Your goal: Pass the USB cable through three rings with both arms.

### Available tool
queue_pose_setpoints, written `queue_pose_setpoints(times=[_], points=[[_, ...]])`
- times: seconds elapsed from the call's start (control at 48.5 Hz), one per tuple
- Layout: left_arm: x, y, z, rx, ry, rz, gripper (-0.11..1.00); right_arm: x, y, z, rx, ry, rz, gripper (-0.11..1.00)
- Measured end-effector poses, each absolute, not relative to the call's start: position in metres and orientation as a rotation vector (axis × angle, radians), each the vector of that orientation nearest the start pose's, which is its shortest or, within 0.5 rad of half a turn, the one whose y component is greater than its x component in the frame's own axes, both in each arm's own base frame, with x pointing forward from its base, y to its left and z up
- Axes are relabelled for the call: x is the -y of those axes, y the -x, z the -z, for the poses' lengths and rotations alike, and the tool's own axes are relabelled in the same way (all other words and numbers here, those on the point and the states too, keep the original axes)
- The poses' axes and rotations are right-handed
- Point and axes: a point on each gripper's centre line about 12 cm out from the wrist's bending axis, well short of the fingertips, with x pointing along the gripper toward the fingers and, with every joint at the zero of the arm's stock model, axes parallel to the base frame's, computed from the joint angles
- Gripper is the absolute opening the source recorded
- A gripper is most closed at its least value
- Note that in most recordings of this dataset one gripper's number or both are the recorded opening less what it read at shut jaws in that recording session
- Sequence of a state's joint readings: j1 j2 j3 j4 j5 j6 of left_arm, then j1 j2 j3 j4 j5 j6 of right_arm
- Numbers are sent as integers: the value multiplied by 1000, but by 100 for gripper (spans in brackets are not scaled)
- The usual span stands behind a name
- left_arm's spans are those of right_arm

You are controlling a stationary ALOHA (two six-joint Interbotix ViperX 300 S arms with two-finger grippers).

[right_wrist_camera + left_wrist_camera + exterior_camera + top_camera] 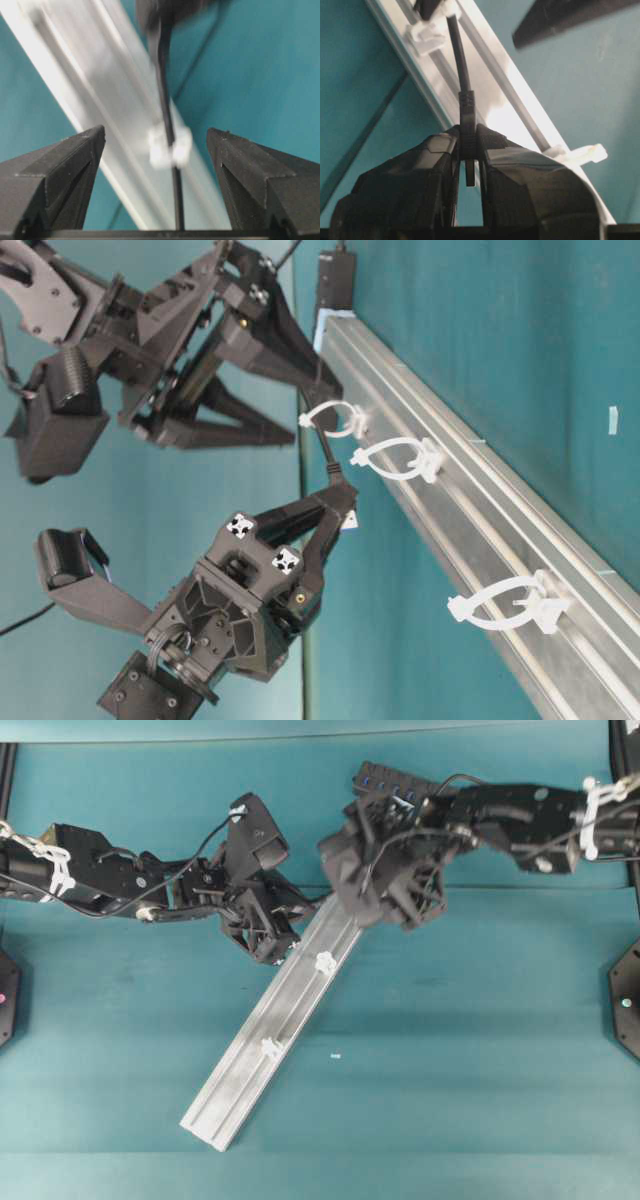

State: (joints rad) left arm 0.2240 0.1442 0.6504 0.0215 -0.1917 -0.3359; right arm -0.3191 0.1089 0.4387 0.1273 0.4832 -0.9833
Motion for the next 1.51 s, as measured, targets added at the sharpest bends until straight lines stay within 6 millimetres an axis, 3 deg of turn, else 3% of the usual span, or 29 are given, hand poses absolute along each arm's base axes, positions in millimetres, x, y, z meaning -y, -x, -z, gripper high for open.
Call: queue_pose_setpoints(times=[0.165,0.66,0.846,1.093,1.506], points=[[-90,-399,-135,-562,377,-308,10,123,-395,-164,-994,613,-189,85],[-86,-400,-138,-553,378,-297,10,123,-400,-144,-1030,639,-217,82],[-85,-400,-138,-553,379,-296,10,125,-403,-142,-1028,645,-214,64],[-86,-401,-139,-549,381,-298,10,123,-404,-141,-1034,679,-230,8],[-86,-401,-141,-542,380,-295,10,120,-403,-140,-1051,681,-247,7]])
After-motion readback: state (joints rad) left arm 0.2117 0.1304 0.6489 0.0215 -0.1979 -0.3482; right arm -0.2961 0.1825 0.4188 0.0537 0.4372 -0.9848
